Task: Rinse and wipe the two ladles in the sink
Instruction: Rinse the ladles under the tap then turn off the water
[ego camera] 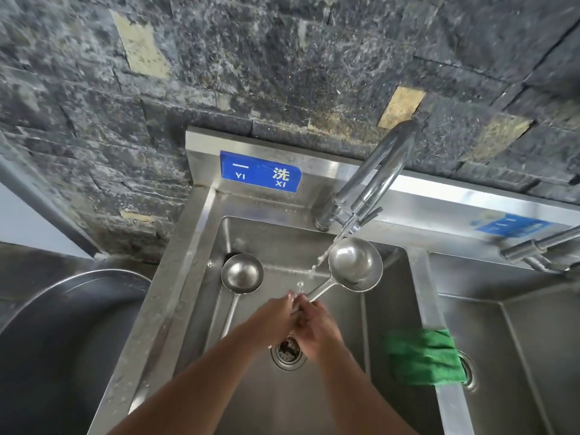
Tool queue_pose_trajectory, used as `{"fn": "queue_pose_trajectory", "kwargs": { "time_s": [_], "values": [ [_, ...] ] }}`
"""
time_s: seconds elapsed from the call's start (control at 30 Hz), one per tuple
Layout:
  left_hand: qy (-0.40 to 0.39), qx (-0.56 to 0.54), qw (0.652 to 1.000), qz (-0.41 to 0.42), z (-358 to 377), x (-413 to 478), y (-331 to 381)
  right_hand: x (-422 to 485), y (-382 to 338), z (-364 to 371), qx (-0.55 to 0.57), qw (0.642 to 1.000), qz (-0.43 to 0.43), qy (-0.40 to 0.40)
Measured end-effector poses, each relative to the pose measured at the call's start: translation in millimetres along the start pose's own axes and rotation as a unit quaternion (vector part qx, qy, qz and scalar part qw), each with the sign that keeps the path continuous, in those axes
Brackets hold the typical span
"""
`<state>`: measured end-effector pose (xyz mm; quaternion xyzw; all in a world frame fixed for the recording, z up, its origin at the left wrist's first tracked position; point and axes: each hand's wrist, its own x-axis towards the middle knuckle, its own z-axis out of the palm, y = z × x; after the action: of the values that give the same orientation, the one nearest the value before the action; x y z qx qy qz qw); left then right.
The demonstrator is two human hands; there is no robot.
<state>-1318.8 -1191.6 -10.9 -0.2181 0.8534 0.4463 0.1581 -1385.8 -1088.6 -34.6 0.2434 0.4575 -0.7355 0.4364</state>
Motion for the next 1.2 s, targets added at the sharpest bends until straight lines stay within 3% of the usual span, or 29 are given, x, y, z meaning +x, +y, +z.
{"fn": "queue_pose_trajectory", "kwargs": {
  "time_s": [0.1, 0.37, 0.47, 0.63, 1.03, 1.2],
  "values": [
    [-0.045, 0.006, 0.998, -0.031, -9, -21, -11, 2, -15, -5, 0.041, 0.999, -0.021, -0.023],
    [-0.025, 0.124, 0.987, -0.1, -29, -67, -62, -2, 23, 15, 0.072, 0.997, -0.02, -0.001],
    [-0.016, 0.141, 0.986, -0.087, -34, -67, -60, -14, 34, 28, 0.07, 0.997, -0.008, -0.024],
    [0.019, 0.044, 0.998, -0.03, -20, -55, -27, -21, 58, 30, 0.038, 0.999, 0.013, -0.023],
    [0.075, 0.128, 0.985, -0.083, -45, -99, -54, -8, 31, -4, 0.143, 0.99, 0.012, 0.012],
    [0.049, 0.16, 0.983, -0.079, -72, -117, -64, -9, 11, -8, 0.014, 0.998, 0.039, 0.048]
  ]
}}
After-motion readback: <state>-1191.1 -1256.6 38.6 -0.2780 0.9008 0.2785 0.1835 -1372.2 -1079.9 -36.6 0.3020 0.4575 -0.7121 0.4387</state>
